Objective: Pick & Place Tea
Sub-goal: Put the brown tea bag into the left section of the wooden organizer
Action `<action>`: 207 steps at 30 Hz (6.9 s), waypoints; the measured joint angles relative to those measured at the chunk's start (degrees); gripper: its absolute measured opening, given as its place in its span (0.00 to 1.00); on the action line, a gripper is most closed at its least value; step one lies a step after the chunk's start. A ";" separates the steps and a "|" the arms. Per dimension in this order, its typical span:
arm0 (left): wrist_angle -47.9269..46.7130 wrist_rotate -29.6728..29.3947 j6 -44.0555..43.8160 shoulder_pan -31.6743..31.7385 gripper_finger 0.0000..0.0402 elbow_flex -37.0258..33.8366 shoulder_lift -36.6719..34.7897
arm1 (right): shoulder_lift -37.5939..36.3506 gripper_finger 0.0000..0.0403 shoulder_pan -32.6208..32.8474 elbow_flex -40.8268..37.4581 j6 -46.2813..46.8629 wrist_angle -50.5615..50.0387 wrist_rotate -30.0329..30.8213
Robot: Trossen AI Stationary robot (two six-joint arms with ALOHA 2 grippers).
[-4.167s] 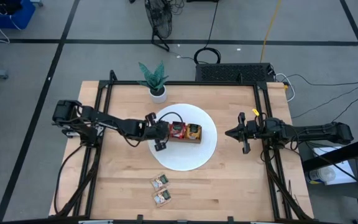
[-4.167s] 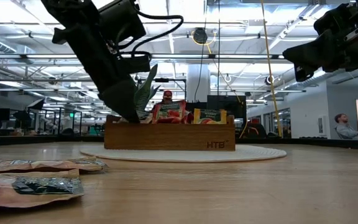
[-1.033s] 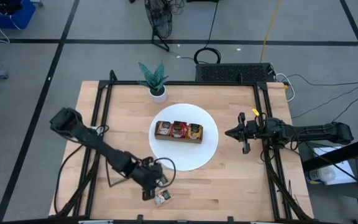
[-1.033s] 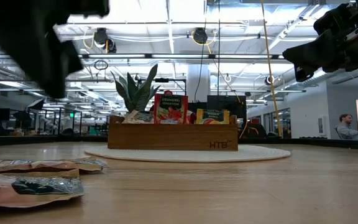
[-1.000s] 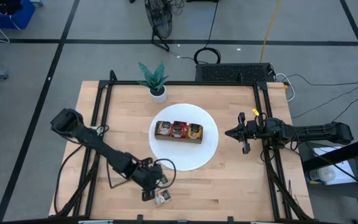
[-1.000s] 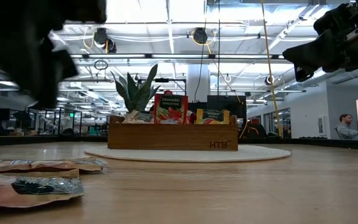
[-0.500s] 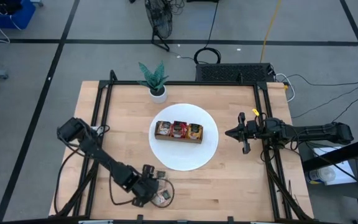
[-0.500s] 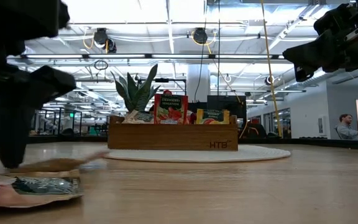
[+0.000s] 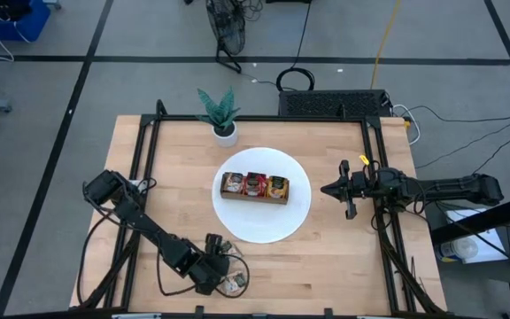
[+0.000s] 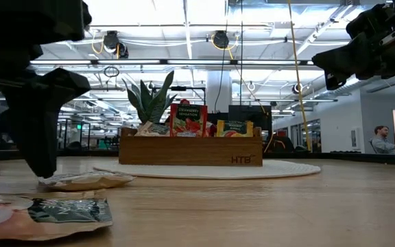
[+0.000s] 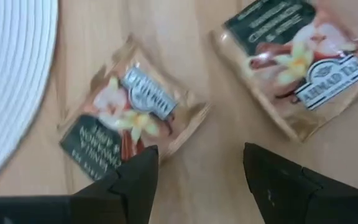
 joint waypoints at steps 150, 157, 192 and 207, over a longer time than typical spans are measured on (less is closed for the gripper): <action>-45.30 -31.56 -12.48 20.95 0.57 18.37 7.19 | 0.04 0.01 -0.01 0.00 0.00 0.33 -0.01; -45.49 -32.45 -13.04 20.00 0.58 18.37 -0.67 | 0.02 0.01 0.01 0.00 0.00 0.31 0.00; -7.35 1.14 12.49 34.24 0.02 -4.08 -7.15 | 0.00 0.01 0.01 0.00 0.00 0.37 0.00; -9.59 0.92 11.42 33.57 0.08 -3.84 -13.95 | 0.02 0.01 0.00 0.00 0.00 0.37 -0.02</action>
